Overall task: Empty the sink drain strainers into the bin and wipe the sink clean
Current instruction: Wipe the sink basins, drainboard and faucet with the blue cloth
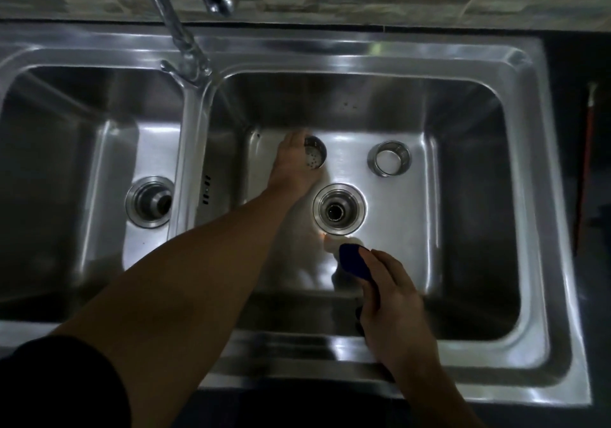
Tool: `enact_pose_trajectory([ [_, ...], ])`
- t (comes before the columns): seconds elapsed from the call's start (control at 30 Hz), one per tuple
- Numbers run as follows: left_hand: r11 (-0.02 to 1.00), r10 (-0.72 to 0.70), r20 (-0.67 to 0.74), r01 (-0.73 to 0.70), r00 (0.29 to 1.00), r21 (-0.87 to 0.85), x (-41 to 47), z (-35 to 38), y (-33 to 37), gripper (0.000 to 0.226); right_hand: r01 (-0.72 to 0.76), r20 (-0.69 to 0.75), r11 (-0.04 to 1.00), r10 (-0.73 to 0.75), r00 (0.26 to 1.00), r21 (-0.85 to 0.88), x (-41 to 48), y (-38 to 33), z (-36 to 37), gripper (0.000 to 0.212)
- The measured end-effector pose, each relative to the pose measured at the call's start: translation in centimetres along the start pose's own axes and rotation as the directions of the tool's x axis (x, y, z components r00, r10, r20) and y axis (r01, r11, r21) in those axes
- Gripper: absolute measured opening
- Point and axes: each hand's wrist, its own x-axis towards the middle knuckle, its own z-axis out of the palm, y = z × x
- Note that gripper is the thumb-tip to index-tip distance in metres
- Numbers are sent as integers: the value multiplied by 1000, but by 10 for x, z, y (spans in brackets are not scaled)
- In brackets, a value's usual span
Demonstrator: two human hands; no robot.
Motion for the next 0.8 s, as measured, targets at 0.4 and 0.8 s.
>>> enact_pose_trajectory([
  [0.4, 994, -19, 73, 10, 997, 110, -23, -28, 9, 93, -44, 50, 998, 46, 998, -33, 3, -5, -4, 48],
  [0.8, 801, 410, 35, -379, 911, 463, -128, -161, -20, 44, -181, 192, 983, 170, 967, 41, 21, -9, -13, 39],
])
